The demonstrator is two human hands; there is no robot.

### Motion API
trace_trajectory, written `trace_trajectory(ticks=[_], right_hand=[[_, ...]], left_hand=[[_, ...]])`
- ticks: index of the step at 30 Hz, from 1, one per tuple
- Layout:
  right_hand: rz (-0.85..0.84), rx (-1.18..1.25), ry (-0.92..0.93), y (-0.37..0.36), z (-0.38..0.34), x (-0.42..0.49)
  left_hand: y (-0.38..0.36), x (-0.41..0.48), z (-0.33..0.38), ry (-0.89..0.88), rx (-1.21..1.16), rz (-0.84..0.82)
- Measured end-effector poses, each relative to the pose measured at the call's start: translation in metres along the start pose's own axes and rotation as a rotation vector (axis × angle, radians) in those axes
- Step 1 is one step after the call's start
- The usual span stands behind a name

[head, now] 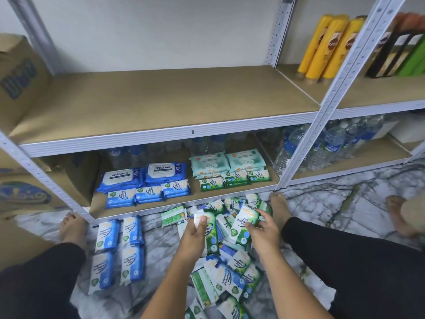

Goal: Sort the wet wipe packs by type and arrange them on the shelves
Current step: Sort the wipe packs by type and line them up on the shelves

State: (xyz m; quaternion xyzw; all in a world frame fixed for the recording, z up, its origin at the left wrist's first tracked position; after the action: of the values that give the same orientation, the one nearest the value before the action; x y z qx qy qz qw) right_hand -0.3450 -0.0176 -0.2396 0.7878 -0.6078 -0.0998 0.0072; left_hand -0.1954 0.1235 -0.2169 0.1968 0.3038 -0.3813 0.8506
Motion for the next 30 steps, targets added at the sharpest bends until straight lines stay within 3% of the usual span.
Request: trace_trajectory(ticks=[5,8,16,22,30], right_hand=[[0.028,0.007,-0.002,0.0,0.0,0.003],[0.081,0.018,-0.022,0.001,0.001,0.009],[0.202,0.215,-0.144,-0.007,0.006,0.026],[0.224,0.365,-0.246,-0.015,0.013,0.028],[0.244,0.399,-0.324,-0.013,0.02,0.023]], left_hand=[[0.0,0.006,0.004,0.01,0.047,-0.176],[0.002,0.01,0.009,-0.01,0.015,-0.169],[0.001,0.032,0.004,-0.018,-0.144,0.025],[0.0,0.047,-0.006,0.021,-0.013,0.032],[-0.001,0.056,-0.016,-0.027,-0.02,0.203]])
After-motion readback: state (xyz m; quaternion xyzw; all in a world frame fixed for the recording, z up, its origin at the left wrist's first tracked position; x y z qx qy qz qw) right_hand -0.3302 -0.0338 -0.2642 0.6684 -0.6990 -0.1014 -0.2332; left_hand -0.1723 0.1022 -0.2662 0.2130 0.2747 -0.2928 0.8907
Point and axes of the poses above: each hand's wrist, its own x-axis towards the middle knuckle, its own y-axis out of the back of the hand, z = x × y, the point moved 2 cm from there along x, towards the middle knuckle, and after that the axes turned 12 degrees about y, right-handed, at the moved point
